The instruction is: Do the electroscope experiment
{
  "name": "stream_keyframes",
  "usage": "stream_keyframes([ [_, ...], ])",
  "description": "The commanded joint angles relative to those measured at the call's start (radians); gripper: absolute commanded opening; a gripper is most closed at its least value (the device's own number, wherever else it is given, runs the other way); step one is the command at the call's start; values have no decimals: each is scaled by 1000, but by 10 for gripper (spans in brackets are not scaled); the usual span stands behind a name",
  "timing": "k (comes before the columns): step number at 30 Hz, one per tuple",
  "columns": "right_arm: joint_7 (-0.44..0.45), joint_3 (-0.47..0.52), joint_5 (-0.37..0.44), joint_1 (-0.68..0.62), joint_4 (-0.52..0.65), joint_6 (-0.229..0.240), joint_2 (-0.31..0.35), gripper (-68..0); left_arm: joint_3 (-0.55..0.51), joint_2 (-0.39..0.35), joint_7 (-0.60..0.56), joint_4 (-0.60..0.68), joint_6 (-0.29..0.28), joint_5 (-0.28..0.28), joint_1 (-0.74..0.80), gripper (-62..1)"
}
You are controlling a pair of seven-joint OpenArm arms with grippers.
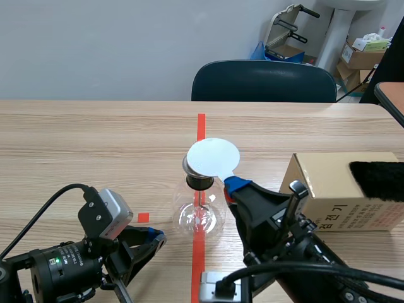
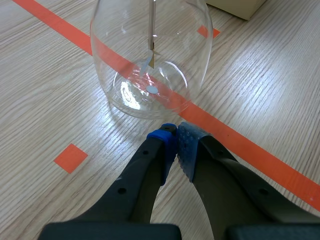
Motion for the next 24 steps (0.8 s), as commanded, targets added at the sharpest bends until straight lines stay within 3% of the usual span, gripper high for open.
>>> stream_keyframes([
  [1, 12, 9, 0, 14, 17, -14, 0, -662, -3, 5, -14, 12, -3, -3, 0, -569],
  [8, 63, 9, 0, 14, 17, -14, 0, -662, -3, 5, -14, 12, -3, -3, 0, -569],
  [24, 62, 9, 0, 14, 17, -14, 0, -662, -3, 5, -14, 12, -3, -3, 0, -569],
])
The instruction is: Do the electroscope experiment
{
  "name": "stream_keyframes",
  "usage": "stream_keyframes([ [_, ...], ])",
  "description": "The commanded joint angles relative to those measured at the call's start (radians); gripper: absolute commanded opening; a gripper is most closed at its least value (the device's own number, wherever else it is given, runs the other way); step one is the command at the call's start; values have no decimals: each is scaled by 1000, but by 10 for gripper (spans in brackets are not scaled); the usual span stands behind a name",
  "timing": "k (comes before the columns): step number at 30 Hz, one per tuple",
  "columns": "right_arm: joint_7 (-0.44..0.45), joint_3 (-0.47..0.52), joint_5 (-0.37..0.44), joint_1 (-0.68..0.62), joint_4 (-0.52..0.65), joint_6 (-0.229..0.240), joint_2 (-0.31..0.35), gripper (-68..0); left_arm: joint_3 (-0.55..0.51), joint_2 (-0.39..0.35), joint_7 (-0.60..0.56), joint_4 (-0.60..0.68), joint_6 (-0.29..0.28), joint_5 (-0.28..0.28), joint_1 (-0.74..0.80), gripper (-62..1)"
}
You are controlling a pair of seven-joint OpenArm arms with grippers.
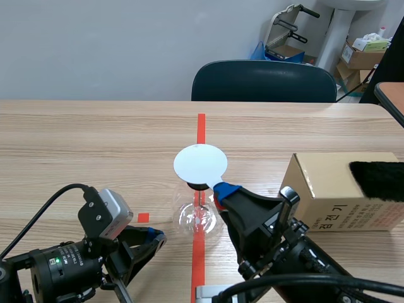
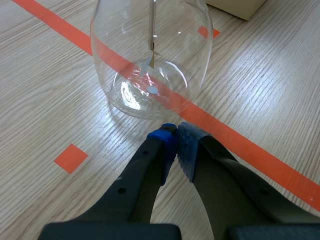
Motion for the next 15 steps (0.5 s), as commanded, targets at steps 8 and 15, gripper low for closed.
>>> stream_keyframes([
  [8, -8, 8, 3, 14, 17, -14, 0, -662, -3, 5, -13, 12, -3, -3, 0, -569],
  [15, -72, 8, 17, 14, 17, -14, 0, -662, -3, 5, -6, 12, -3, -3, 0, -569],
])
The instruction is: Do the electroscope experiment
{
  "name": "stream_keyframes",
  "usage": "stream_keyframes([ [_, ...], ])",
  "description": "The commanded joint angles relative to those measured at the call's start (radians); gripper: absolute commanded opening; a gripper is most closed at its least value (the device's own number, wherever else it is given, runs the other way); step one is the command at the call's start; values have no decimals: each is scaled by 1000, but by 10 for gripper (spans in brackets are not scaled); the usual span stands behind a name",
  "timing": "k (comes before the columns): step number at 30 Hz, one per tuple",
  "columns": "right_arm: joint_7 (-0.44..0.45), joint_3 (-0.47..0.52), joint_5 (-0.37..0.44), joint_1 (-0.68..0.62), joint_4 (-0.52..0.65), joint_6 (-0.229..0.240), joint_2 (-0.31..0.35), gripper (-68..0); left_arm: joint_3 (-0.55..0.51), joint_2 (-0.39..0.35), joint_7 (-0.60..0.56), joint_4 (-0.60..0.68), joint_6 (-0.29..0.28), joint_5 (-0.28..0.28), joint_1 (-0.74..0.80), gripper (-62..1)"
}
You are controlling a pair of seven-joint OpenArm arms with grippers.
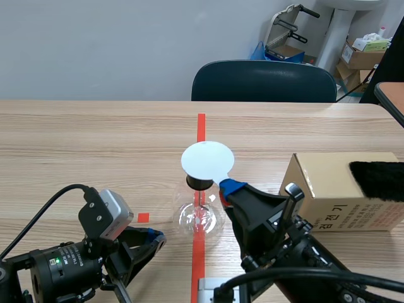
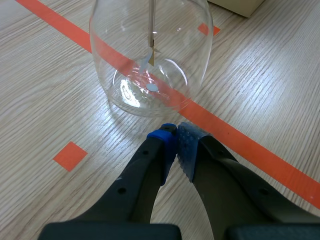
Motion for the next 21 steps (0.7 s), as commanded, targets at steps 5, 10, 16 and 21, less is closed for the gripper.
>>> stream_keyframes([
  [5, -126, 8, 46, 14, 17, -14, 0, -662, -3, 5, -14, 12, -3, -3, 0, -569],
  [10, -277, 10, 46, 14, 17, -14, 0, -662, -3, 5, -14, 12, -3, -3, 0, -569],
  [16, -460, 10, 45, 14, 17, -14, 0, -662, -3, 5, -14, 12, -3, -3, 0, -569],
  [21, -597, 10, 45, 14, 17, -14, 0, -662, -3, 5, -14, 12, -3, -3, 0, -569],
])
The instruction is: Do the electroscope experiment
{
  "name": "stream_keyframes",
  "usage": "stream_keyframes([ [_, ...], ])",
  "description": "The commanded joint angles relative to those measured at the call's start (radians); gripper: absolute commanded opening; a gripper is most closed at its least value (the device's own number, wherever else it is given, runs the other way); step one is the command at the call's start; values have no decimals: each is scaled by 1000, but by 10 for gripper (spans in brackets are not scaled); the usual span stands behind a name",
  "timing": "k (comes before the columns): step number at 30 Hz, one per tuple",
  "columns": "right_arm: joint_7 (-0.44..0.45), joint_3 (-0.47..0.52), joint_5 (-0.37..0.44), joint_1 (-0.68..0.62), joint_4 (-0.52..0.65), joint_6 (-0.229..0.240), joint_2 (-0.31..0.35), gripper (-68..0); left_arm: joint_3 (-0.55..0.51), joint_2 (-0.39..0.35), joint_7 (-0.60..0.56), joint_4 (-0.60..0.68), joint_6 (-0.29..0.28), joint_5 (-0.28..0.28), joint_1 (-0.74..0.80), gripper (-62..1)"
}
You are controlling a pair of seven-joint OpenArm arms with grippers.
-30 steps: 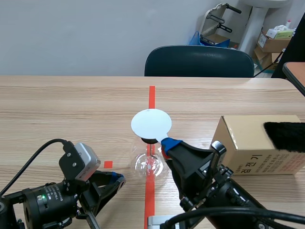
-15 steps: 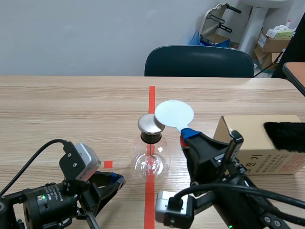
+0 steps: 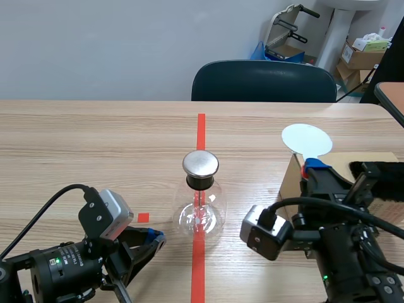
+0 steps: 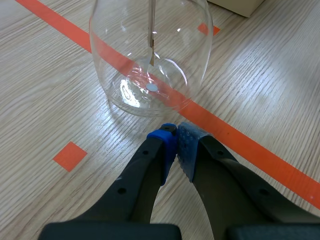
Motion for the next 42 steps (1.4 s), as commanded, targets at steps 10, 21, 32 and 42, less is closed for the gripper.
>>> stream_keyframes([
  [10, -134, 10, 0, 14, 17, -14, 0, -662, -3, 5, -14, 12, -3, -3, 0, -569],
  [21, 0, 10, -5, 14, 17, -14, 1, -662, -3, 5, -14, 12, -3, -3, 0, -569],
  [32, 342, 10, -9, 14, 17, -14, 0, -662, -3, 5, -14, 12, -3, -3, 0, -569],
  [42, 586, 10, -17, 14, 17, -14, 0, -662, -3, 5, -14, 12, -3, -3, 0, -569],
])
